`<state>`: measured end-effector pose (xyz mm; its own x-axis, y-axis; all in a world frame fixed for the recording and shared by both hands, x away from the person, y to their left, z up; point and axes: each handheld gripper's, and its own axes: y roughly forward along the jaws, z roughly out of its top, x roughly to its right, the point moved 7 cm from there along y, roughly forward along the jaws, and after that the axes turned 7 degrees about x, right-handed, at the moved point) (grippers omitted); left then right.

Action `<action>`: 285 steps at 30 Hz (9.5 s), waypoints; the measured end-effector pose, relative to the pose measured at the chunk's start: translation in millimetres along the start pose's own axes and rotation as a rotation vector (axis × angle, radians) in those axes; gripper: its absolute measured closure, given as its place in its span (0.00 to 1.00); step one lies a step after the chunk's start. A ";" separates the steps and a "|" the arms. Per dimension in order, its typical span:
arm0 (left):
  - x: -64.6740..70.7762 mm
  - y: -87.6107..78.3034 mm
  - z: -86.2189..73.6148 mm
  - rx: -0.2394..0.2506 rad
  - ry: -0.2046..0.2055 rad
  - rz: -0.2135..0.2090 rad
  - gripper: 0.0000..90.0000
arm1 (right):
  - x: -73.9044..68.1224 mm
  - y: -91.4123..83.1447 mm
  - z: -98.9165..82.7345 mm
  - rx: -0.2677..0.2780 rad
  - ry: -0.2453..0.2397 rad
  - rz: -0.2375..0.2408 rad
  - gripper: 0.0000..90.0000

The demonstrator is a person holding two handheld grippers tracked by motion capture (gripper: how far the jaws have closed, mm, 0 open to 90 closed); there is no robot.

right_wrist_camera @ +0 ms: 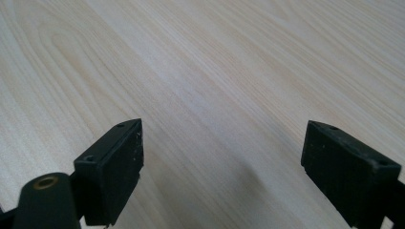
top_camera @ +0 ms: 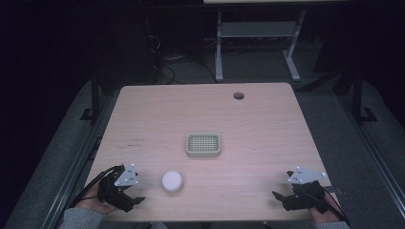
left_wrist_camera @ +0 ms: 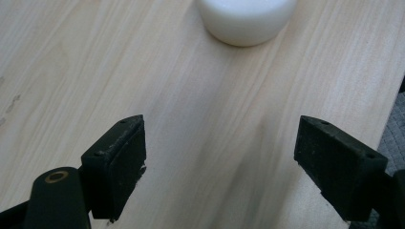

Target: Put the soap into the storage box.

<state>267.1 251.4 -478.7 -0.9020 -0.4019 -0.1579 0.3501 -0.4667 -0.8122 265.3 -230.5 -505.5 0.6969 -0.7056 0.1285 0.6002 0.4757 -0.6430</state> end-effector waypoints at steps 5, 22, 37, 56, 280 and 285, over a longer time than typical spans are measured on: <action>0.9 2.3 8.3 -0.022 0.024 -0.015 0.20 | -2.4 0.1 0.9 0.003 0.017 0.003 0.15; 1.3 9.2 33.2 -0.062 0.079 -0.041 0.20 | -4.5 0.2 2.2 0.002 -0.019 0.011 0.15; 3.1 11.2 43.4 -0.085 0.096 -0.060 0.20 | -6.5 0.7 3.5 0.007 -0.013 0.012 0.15; 4.0 21.5 71.4 -0.132 0.169 -0.101 0.20 | -8.7 1.2 4.6 0.008 -0.015 0.022 0.15; -37.5 79.1 178.0 -0.337 0.301 -0.269 0.27 | -7.4 0.4 6.1 0.035 0.000 0.036 0.15; -40.3 82.2 182.9 -0.333 0.294 -0.273 0.27 | -7.4 0.4 6.2 0.036 -0.001 0.036 0.15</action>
<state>378.5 85.1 -436.4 -0.9988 -0.0402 -0.0273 0.0357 -0.2281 -0.9730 262.9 -221.8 -502.0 0.7184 -0.6874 0.1066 0.5888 0.5192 -0.6196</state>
